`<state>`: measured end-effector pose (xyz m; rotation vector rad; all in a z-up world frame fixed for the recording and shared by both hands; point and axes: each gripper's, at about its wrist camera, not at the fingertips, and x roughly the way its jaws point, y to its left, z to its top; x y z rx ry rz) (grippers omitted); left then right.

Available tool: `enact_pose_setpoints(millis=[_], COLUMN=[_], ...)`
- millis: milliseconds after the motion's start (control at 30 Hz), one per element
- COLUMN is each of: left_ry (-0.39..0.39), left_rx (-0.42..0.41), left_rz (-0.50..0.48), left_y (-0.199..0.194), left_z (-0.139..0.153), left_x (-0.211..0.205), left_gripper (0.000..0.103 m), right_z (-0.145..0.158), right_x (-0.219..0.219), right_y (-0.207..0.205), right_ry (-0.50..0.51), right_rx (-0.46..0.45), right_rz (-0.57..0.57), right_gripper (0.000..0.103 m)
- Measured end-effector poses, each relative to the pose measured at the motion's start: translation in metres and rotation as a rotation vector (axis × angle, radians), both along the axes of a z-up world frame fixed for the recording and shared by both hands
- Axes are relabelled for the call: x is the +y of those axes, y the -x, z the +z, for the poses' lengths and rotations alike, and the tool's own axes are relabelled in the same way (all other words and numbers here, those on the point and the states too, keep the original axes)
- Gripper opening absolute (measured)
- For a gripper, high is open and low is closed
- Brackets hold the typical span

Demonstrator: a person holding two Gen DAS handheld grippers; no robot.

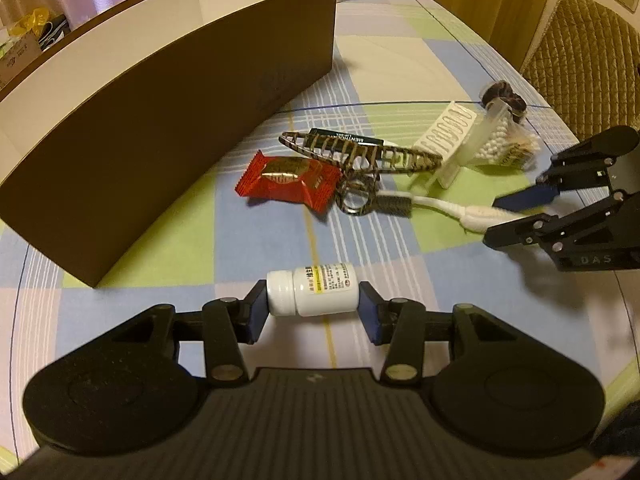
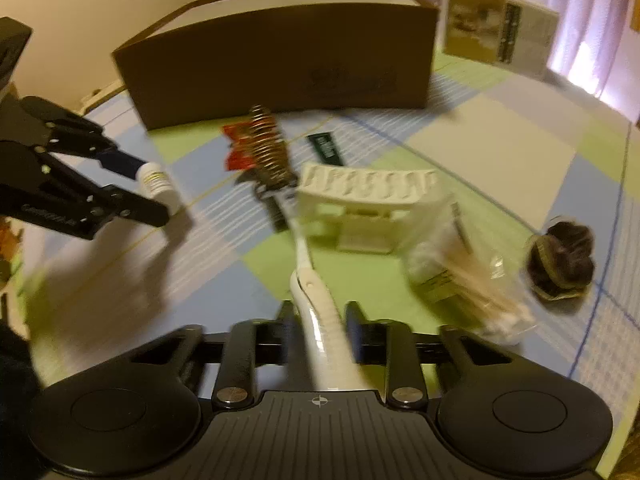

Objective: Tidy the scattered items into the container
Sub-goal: 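Grasp the white pill bottle with the left tool while the right tool grasps the white toothbrush, then lift the pill bottle and toothbrush and carry them over the box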

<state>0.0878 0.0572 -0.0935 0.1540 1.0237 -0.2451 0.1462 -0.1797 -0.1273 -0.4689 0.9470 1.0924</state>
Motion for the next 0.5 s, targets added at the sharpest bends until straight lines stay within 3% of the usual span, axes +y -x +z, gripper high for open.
enact_pose_setpoints(millis=[200, 500], left_ry=[-0.006, -0.013], left_rx=[0.012, 0.016], left_rz=[-0.025, -0.048], left_y=[0.006, 0.003], left_z=[-0.005, -0.009], left_x=[-0.001, -0.002], left_gripper=[0.042, 0.042], right_z=[0.001, 0.001], right_x=[-0.001, 0.012], right_y=[0.022, 0.023], right_ry=[0.033, 0.040], right_rx=[-0.012, -0.059], right_rz=[-0.005, -0.033], right_gripper=[0.020, 0.021])
